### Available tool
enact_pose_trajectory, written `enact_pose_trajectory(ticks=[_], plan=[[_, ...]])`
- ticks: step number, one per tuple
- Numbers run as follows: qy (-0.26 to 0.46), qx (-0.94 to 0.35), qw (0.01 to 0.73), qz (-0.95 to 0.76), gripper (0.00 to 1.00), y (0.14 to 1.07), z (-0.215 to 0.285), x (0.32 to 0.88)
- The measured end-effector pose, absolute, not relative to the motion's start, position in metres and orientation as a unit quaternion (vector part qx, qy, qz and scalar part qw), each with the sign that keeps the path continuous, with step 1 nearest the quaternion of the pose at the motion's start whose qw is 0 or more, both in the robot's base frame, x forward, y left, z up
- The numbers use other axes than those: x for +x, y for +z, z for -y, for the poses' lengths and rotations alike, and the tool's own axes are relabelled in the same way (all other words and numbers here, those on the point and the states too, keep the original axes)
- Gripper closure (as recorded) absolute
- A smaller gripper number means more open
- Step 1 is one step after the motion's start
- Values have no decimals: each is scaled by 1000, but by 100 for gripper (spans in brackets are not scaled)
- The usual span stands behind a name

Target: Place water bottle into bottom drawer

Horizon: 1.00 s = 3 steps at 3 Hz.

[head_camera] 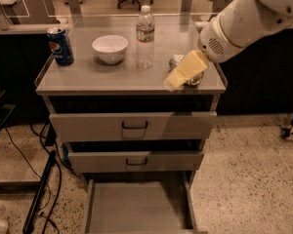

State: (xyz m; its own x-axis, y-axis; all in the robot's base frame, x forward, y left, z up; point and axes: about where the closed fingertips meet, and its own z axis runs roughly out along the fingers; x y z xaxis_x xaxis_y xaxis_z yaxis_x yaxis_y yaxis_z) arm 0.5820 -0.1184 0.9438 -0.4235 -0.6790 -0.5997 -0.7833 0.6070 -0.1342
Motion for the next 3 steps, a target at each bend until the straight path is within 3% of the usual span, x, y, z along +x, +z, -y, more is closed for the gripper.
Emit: enact_pose_trajectory(ticks=[2,3], plan=[[95,-367,411,-829,0,964,89,645],[95,-367,411,-829,0,963,89,645]])
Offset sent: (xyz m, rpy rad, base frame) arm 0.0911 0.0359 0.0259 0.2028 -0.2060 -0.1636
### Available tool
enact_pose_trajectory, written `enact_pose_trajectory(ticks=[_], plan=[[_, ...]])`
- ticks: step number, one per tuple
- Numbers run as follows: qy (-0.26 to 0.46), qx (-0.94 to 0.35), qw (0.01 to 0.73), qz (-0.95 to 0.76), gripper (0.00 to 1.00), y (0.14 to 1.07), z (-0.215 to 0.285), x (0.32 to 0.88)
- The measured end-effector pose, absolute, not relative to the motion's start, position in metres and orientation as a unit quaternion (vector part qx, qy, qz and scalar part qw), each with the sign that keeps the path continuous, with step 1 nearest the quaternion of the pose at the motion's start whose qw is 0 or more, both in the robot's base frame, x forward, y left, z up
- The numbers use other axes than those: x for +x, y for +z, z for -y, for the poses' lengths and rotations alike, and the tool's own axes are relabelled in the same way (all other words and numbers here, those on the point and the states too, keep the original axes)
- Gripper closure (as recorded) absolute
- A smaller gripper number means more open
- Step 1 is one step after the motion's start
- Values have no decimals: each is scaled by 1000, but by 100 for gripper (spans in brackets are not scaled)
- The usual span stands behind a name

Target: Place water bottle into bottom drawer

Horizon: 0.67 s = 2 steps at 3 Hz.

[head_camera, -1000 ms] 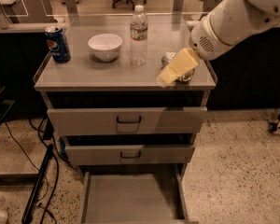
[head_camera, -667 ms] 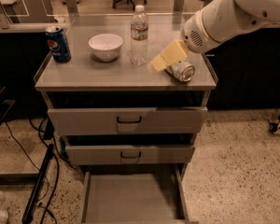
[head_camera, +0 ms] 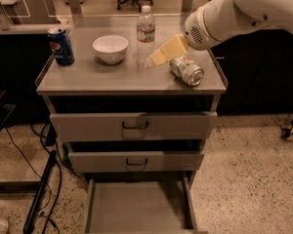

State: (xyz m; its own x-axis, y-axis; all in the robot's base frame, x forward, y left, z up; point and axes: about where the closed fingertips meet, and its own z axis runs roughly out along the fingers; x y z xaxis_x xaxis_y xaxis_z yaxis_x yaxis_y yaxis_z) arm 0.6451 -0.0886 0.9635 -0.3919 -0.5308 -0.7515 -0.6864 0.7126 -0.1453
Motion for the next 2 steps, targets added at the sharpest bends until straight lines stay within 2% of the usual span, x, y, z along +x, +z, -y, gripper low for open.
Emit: enact_pose_trajectory(ticks=[2], plan=[[126,-326,434,-830,0,941,32,699]])
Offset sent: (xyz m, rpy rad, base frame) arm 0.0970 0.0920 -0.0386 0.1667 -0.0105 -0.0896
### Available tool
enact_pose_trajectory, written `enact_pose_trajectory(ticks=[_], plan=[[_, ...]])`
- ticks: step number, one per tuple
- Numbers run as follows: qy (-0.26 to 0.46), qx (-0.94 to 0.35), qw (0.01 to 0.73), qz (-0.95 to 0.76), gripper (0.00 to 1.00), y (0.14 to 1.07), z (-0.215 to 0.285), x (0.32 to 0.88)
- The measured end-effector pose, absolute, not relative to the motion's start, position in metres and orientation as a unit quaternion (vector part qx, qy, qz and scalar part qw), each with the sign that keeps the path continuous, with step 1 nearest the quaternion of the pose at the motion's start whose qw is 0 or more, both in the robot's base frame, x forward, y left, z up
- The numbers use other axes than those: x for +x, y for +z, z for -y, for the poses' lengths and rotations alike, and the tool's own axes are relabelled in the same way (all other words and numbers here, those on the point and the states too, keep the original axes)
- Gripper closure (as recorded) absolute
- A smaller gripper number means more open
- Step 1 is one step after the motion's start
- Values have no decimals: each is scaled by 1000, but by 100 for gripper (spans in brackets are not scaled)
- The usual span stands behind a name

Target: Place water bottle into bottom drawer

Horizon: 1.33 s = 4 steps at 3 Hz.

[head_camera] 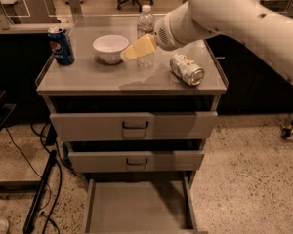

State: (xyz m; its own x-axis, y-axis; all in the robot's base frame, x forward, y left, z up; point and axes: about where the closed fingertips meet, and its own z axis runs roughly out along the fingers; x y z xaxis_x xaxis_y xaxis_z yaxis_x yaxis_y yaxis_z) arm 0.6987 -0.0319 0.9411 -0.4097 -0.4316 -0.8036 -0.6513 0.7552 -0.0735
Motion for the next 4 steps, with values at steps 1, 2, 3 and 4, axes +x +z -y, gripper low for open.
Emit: enact_pose_trajectory(ticks=[1,2,3,4], plan=[[141,-317,440,-829,0,935,13,722],[142,-317,440,-828,0,935,12,723],[122,-291,450,-836,0,924,24,741],[94,-262,474,-835,0,921,44,768]])
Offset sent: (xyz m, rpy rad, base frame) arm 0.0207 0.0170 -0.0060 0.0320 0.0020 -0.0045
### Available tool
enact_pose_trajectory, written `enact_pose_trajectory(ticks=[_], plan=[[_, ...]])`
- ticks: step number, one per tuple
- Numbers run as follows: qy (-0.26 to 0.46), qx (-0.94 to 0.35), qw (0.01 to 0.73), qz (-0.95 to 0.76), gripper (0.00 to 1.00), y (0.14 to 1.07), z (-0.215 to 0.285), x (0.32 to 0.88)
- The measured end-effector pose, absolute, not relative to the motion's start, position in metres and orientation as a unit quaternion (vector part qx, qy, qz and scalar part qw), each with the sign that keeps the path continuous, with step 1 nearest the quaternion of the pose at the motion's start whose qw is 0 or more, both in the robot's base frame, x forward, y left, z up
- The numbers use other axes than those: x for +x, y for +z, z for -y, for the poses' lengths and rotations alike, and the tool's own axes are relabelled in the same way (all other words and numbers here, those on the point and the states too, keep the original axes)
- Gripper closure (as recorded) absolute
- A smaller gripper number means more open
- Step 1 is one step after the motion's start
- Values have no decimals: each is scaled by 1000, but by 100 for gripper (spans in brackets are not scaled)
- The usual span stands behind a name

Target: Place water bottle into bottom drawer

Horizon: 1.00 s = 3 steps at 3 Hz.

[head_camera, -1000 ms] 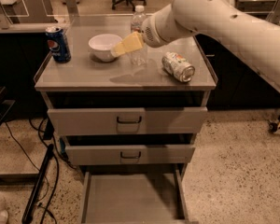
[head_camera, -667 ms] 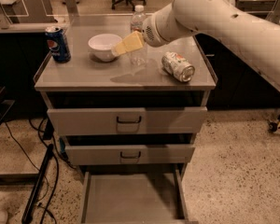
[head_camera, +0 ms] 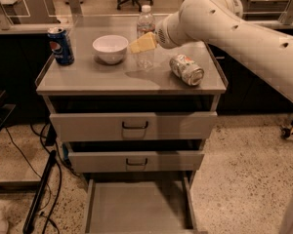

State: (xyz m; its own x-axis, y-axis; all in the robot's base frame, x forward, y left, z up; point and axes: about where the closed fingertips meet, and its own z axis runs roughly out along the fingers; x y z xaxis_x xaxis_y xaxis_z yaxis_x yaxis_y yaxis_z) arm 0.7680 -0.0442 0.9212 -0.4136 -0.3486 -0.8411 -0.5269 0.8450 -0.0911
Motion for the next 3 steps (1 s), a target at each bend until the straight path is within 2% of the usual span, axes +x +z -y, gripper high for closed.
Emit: enact_pose_trajectory(ticks=[1,3], plan=[[79,-244,492,-832,0,922,59,787],[92,-236,488,-835,0,916,54,785]])
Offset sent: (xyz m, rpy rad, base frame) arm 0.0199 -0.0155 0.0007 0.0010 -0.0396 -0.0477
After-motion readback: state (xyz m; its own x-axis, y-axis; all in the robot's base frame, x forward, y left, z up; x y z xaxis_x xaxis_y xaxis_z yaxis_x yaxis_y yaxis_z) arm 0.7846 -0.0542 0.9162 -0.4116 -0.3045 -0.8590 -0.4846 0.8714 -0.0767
